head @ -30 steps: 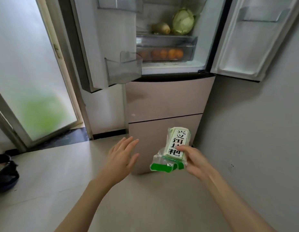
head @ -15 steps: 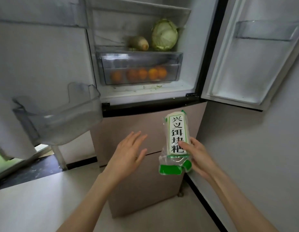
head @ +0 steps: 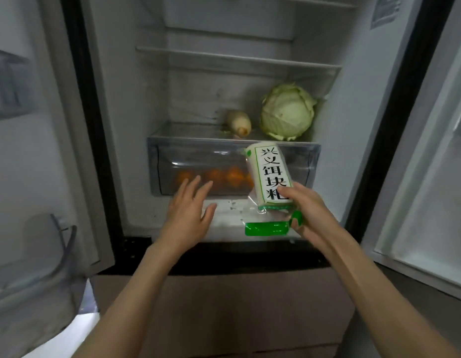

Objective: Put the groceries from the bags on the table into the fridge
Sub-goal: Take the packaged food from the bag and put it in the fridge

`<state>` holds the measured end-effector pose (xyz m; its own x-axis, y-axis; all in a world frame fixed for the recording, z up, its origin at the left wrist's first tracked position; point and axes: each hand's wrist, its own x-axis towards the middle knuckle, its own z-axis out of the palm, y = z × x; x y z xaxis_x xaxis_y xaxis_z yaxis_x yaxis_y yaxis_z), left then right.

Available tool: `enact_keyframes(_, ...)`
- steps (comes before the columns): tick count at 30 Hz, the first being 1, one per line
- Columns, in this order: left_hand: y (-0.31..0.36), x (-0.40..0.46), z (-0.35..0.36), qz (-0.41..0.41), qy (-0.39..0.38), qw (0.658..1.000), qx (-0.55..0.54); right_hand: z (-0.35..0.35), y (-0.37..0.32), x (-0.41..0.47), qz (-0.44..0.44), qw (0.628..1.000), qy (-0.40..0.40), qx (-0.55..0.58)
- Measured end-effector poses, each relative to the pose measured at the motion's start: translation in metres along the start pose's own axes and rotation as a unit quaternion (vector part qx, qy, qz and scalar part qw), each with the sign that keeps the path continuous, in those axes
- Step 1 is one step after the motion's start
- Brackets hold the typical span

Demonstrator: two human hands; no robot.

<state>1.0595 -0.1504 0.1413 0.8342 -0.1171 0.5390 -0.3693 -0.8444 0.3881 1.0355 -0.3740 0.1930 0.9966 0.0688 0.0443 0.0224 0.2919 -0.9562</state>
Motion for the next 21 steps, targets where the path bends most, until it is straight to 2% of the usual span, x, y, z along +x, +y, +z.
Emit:
enact_keyframes(4,-0.02,0.066,-0.008,-0.048,0.037,0.997,0.044,0.024,-0.035,0.069,-0.036,0.998,-0.042,-0.037)
enact_keyframes(8,-0.046,0.118,-0.02,-0.052,0.064,0.993,0.081,0.06,-0.056,0.133,-0.04,0.996,-0.067,-0.037)
enact_keyframes(16,-0.085,0.175,-0.013,-0.085,0.011,0.974,0.21,0.128,-0.068,0.246,-0.043,0.996,-0.022,-0.069)
enact_keyframes(21,-0.104,0.175,-0.002,-0.033,0.082,0.965,0.248,0.152,-0.054,0.305,-0.034,0.996,-0.007,-0.086)
